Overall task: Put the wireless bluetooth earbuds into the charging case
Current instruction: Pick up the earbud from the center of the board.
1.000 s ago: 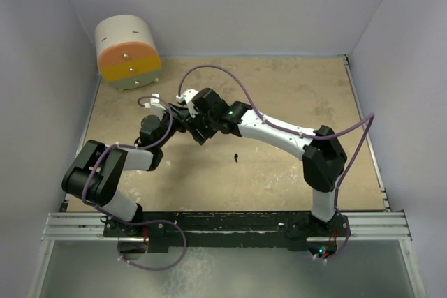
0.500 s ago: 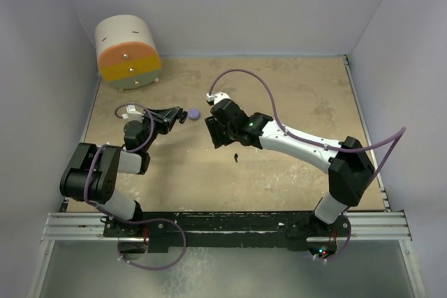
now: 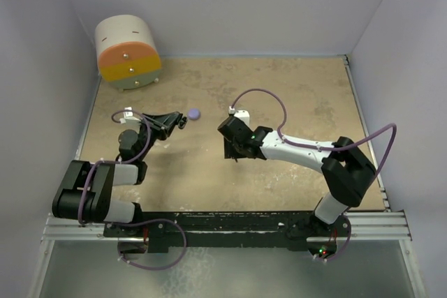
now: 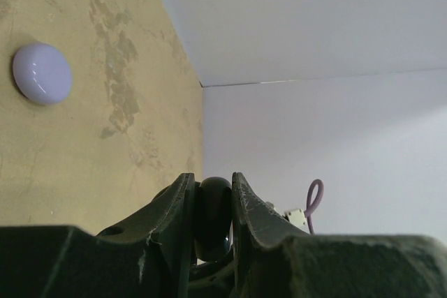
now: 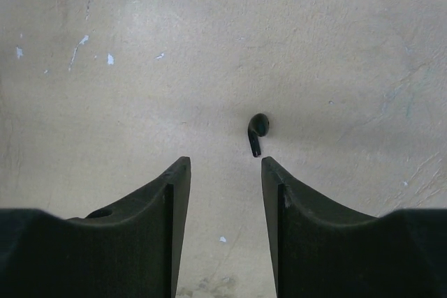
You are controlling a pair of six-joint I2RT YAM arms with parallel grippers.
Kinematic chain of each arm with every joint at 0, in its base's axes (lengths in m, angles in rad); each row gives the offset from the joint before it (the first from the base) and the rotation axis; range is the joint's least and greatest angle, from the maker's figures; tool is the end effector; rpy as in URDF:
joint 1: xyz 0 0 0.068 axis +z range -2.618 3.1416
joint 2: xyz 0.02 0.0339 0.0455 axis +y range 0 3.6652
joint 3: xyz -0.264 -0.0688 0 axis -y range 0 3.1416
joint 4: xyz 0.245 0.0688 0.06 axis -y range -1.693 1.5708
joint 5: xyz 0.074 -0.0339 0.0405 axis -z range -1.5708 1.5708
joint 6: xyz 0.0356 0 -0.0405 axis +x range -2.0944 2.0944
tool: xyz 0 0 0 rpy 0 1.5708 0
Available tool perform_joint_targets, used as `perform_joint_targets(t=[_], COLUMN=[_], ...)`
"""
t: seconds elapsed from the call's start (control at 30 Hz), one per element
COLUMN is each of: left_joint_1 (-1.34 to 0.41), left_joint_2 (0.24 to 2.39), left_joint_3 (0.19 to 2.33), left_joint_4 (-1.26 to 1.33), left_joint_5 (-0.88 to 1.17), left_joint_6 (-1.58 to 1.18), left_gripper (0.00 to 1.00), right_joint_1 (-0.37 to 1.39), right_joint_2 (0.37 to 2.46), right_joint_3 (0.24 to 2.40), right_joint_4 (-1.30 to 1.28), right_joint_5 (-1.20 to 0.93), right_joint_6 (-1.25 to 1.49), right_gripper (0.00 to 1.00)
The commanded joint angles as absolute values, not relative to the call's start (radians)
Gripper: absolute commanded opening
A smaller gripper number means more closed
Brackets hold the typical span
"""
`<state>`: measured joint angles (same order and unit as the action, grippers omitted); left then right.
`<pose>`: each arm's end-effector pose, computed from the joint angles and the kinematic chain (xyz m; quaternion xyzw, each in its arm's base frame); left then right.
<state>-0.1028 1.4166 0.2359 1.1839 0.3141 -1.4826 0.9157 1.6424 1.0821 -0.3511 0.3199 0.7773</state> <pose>0.2336 -0.0352 0.1709 -0.3584 0.6083 -0.5757 0.4124 0.2187 0.2662 0.2123 -0.0131 0.9354 0.1395 0.3246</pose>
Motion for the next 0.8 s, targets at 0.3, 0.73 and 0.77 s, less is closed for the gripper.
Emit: perform_joint_targets(t=[0.3, 0.73, 0.77], left_joint_1=[-0.103, -0.103, -0.103], left_joint_2=[1.314, 1.311, 1.312], left_joint_3=[0.197, 0.187, 0.185], left_joint_4=[1.149, 1.129, 1.129], left_joint_5=[0.353, 0.353, 0.353], left_joint_6=[-1.436, -1.415, -1.414], left_gripper=[0.00, 0.00, 0.00], right_joint_1=[0.885, 0.864, 0.864], right_joint_2=[1.701, 1.734, 1.734], right_joint_3=[1.061, 1.012, 1.008], right_joint_4=[-0.281, -0.213, -0.205], right_joint_5=[0.375, 0.351, 0.348], right_joint_6=[0.798, 0.773, 0.772], right_gripper=[0.45, 0.44, 0.43])
